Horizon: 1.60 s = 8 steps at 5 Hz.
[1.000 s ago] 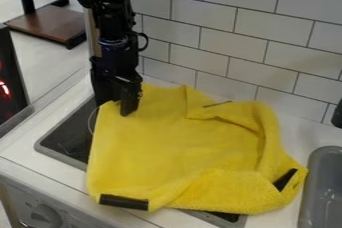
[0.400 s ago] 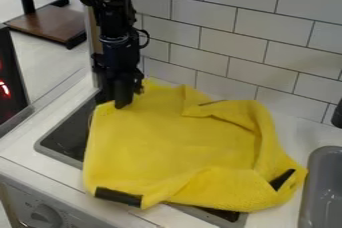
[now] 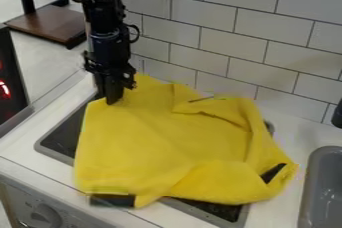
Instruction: Fold the cloth from left to right
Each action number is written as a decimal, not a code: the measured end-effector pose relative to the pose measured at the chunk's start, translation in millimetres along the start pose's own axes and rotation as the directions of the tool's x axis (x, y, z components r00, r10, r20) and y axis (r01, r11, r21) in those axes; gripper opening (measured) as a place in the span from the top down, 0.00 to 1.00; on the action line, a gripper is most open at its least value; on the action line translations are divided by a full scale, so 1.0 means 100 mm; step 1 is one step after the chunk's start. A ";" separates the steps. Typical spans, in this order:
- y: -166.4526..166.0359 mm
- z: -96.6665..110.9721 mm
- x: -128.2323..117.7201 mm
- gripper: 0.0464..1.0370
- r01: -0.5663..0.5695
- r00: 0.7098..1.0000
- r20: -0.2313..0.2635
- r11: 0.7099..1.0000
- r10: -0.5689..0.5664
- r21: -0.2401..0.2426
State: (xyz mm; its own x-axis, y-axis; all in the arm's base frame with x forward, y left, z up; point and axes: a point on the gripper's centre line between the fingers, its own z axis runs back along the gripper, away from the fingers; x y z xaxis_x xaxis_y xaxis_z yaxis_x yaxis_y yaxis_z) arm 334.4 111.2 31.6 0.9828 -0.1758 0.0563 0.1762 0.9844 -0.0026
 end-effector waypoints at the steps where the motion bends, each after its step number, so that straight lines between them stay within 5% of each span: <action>1: -0.03 0.18 0.02 0.99 -0.003 0.999 0.035 1.000 0.003 -0.004; 3: -0.50 0.58 0.07 0.99 0.070 0.992 0.114 0.995 -0.061 -0.073; 4: -0.99 0.59 0.04 0.99 0.203 0.974 0.113 0.977 -0.195 -0.068; 8: -1.78 -0.03 -0.10 0.99 0.412 0.910 0.073 0.911 -0.409 -0.030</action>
State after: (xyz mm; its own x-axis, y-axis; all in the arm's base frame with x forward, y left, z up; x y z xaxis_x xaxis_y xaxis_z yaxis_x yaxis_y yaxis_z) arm 293.3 -62.4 28.6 0.8179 -0.5616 0.1252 0.5669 0.8237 -0.0091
